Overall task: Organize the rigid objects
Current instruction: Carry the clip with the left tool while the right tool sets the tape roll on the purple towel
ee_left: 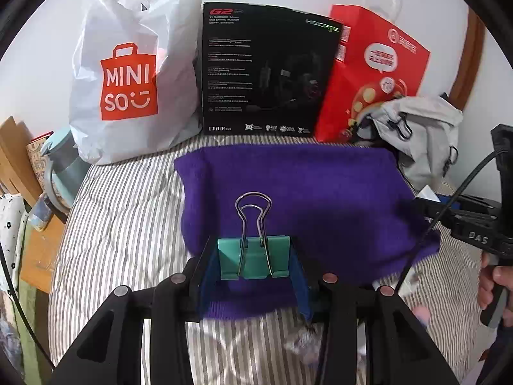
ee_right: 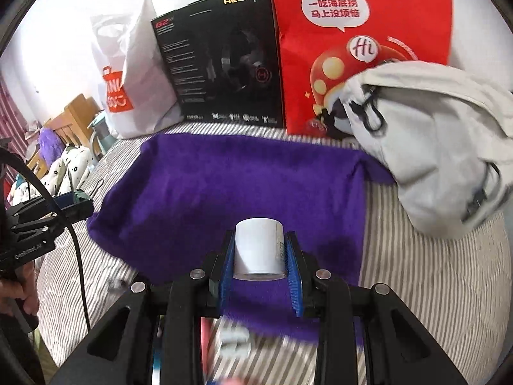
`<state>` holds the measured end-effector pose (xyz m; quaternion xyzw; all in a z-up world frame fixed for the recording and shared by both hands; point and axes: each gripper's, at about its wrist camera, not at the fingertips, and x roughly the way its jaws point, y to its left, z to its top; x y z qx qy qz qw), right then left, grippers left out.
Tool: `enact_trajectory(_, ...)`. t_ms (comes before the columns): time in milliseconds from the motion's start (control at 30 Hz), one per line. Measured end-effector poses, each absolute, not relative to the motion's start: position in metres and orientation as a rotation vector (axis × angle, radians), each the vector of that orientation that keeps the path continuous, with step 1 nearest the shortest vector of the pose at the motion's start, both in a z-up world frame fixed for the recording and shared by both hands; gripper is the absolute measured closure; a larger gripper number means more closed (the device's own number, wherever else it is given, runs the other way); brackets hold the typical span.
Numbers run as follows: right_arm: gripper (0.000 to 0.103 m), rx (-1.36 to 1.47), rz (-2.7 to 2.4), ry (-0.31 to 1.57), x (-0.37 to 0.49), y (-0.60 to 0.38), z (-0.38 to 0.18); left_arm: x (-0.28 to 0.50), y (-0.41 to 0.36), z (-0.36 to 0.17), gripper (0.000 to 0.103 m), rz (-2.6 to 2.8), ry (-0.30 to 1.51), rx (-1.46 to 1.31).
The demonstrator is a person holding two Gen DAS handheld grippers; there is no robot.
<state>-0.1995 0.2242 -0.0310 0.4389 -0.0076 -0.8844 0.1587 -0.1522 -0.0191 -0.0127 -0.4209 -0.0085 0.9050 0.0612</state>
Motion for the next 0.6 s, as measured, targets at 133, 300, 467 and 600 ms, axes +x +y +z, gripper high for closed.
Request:
enact_trajectory(133, 0.073, 1.294, -2.519, -0.003, -0.237, 0.221, -0.049, -0.171, -0.02, -0.018, 0.063, 2.738, -0.026, -1.293)
enact_trajectory(300, 0.073, 1.341, -2.503, 0.023, -0.276, 0.213, -0.073, -0.185, -0.024, -0.027, 0.064, 2.735, -0.045, -1.326)
enact_trajectory(467, 0.073, 1.371, -2.51, 0.057, -0.295, 0.206, -0.086, -0.191, -0.028, -0.035, 0.063, 2.731, -0.071, -1.34)
enact_trajectory(600, 0.073, 1.413, -2.505, 0.107, -0.301, 0.2, -0.094, -0.196, -0.028, -0.038, 0.063, 2.727, -0.076, -1.348)
